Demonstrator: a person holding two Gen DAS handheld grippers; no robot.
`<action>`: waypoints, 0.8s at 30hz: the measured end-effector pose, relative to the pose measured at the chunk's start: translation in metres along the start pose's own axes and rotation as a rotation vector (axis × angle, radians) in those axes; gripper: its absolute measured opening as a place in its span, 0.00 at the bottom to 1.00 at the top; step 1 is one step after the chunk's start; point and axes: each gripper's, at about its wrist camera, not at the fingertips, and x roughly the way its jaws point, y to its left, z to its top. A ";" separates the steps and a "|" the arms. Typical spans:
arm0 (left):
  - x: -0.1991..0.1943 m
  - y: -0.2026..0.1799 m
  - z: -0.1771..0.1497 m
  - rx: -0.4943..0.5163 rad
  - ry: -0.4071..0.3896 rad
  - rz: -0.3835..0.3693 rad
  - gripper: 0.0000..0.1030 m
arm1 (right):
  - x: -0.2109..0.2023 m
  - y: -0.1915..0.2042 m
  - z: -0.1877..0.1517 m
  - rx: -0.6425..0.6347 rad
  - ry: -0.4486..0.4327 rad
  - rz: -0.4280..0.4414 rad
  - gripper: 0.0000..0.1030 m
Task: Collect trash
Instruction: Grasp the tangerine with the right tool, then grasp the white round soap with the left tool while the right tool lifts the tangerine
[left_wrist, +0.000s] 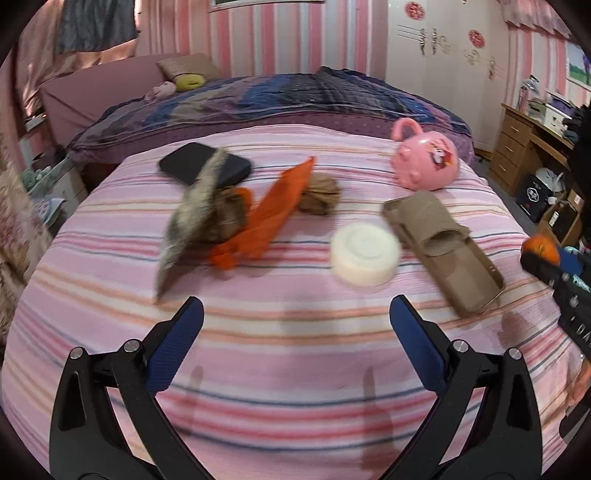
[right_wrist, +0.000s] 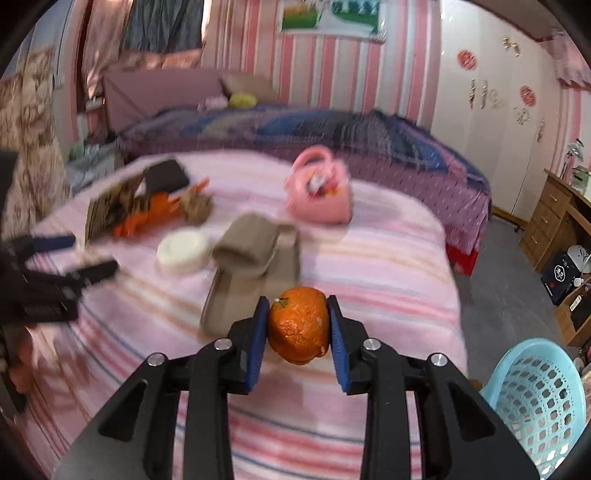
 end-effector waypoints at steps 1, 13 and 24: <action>0.004 -0.005 0.002 -0.001 0.004 -0.009 0.94 | -0.001 -0.004 0.001 0.013 -0.015 -0.003 0.31; 0.065 -0.033 0.031 -0.051 0.138 -0.063 0.76 | -0.005 -0.036 0.007 0.092 -0.027 -0.003 0.31; 0.056 -0.043 0.027 -0.024 0.115 -0.069 0.58 | -0.004 -0.043 0.001 0.092 0.000 -0.004 0.30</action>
